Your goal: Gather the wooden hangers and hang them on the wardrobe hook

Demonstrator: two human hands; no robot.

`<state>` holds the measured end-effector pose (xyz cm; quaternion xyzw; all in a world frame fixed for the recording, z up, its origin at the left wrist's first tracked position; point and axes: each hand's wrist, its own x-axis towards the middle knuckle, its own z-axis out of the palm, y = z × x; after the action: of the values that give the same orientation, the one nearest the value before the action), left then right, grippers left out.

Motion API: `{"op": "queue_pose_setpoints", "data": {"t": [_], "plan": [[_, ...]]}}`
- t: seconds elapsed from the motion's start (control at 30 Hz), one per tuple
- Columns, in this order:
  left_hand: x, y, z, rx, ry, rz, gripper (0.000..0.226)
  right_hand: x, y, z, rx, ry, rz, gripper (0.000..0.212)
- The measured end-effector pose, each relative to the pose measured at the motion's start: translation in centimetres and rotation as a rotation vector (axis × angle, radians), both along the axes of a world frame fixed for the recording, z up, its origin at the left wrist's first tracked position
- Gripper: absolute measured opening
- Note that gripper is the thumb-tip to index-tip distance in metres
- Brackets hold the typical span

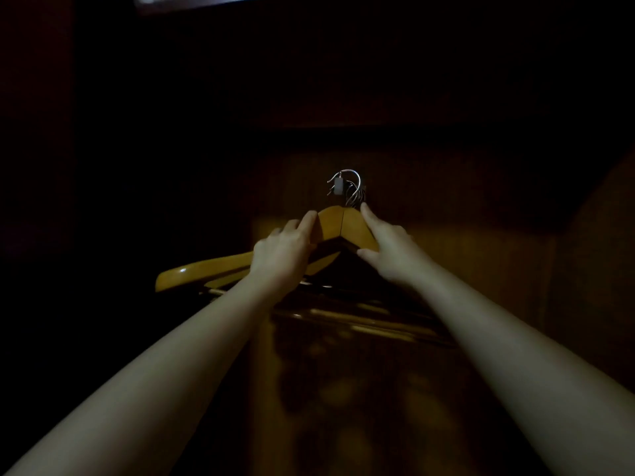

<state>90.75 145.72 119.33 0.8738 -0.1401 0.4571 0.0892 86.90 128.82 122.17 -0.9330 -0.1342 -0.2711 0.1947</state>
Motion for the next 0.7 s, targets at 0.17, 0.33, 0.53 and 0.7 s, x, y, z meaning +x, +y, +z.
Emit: {"op": "queue_pose_setpoints", "data": {"t": [0.17, 0.33, 0.53, 0.7], "plan": [[1.2, 0.4, -2.6, -0.057, 0.061, -0.016, 0.067, 0.6, 1.0, -2.0, -0.050, -0.061, -0.045, 0.079], [1.6, 0.1, -3.5, -0.099, 0.030, -0.030, 0.066, 0.9, 1.4, -4.1, -0.055, -0.165, -0.086, 0.079], [1.5, 1.2, -3.6, -0.074, 0.154, -0.080, 0.069, 0.7, 0.8, -5.4, -0.036, -0.098, -0.083, 0.084], [-1.4, 1.5, -4.0, -0.050, 0.324, -0.060, 0.070, -1.7, 0.9, -5.9, -0.175, -0.188, -0.111, 0.074]]}}
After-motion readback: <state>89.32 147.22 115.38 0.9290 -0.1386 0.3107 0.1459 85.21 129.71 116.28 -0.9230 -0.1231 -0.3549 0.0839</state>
